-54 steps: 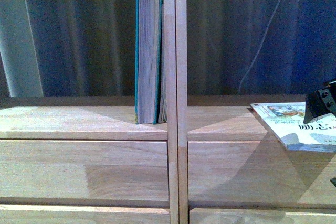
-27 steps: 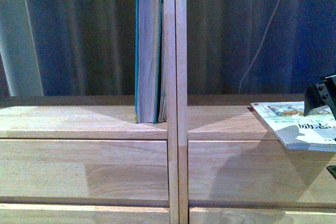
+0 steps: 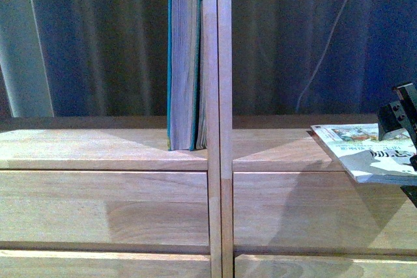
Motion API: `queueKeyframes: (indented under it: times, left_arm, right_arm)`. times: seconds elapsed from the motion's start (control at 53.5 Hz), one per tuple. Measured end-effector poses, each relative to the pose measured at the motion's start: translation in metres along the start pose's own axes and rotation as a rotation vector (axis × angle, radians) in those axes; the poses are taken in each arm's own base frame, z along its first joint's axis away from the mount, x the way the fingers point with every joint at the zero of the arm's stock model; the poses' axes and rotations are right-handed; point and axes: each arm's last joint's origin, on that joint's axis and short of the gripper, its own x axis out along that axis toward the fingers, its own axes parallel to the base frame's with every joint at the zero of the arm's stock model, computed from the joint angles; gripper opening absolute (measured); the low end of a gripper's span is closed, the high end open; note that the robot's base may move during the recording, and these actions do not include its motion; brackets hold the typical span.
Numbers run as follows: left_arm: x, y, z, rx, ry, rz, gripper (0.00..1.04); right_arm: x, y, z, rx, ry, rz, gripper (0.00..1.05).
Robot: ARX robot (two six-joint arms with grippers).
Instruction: Organize books on shelf
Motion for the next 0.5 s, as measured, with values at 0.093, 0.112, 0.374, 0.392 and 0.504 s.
queueKeyframes:
  times: [0.093,0.112,0.374,0.392,0.504]
  left_arm:
    - [0.0,0.0,0.0,0.0,0.0,0.0,0.97]
    - [0.0,0.0,0.0,0.0,0.0,0.0,0.97]
    - [0.0,0.0,0.0,0.0,0.0,0.0,0.97]
    - [0.0,0.0,0.0,0.0,0.0,0.0,0.97]
    - [0.0,0.0,0.0,0.0,0.0,0.0,0.97]
  right_arm:
    - [0.0003,-0.0003,0.0015,0.0,-0.005,-0.001,0.49]
    - [0.0004,-0.0003,0.0016,0.0,-0.006,-0.001,0.46]
    - [0.0,0.0027,0.0029,0.009,-0.011,0.031,0.08]
    - [0.0,0.0028,0.0029,0.009,-0.011,0.031,0.08]
    - [-0.0003,0.0021,0.0043,0.013,-0.01,0.04,0.07]
